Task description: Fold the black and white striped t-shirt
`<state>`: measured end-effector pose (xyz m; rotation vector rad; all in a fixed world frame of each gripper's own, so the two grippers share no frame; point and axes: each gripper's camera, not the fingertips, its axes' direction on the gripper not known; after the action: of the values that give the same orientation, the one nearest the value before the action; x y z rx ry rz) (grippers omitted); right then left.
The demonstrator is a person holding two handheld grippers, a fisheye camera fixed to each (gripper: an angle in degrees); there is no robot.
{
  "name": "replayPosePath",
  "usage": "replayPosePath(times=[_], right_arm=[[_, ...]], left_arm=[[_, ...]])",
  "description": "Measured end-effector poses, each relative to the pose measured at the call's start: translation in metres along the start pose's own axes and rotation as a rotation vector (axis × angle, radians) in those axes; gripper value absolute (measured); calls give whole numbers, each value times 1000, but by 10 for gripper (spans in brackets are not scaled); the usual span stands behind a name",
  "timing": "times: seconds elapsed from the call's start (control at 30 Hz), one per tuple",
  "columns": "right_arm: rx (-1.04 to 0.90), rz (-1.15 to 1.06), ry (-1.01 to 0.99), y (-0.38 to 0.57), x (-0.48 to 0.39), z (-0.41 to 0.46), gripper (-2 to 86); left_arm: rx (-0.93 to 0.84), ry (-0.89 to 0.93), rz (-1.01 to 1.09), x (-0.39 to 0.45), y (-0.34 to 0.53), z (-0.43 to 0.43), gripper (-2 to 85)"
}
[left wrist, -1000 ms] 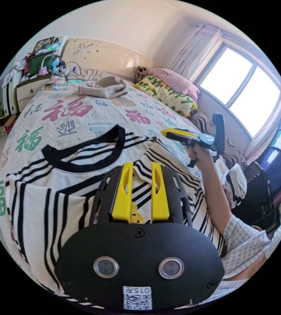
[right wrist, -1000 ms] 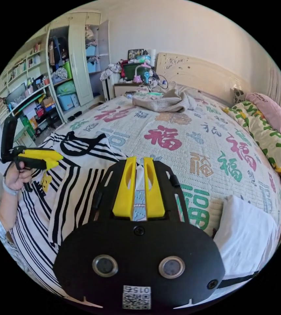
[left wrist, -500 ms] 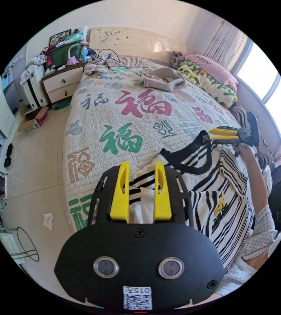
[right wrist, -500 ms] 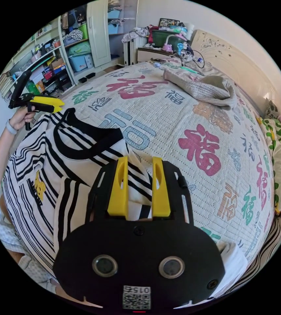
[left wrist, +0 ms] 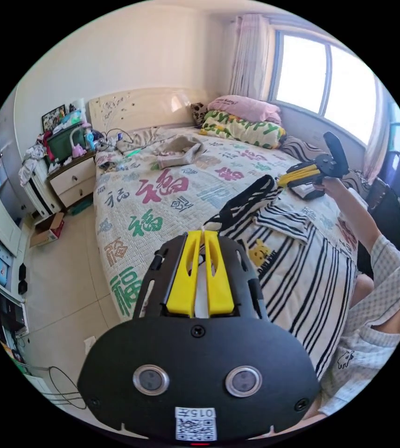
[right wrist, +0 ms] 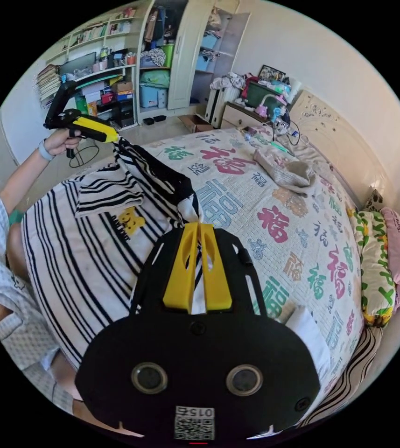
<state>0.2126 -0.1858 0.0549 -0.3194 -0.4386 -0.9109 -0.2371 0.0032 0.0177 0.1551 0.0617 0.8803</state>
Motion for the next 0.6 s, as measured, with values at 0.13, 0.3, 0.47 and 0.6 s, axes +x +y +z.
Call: replayPosePath(times=[0.13,0.3,0.47,0.6], right_arm=[[53,-62,-53,72,-79,-62,-10],[35,-109,-156,158,-176,-88,-10],[-36,-137,-140,221,-252,-89,-10],[-40,-127,-110,256,-285,-99,-10]], left_arm=[[62,8,86,77,77,-75,2],[10,55,150,161,183,-114,2],[-81,54,185,220,257,-117,1],[-78,53,203,250,287,-130,1]])
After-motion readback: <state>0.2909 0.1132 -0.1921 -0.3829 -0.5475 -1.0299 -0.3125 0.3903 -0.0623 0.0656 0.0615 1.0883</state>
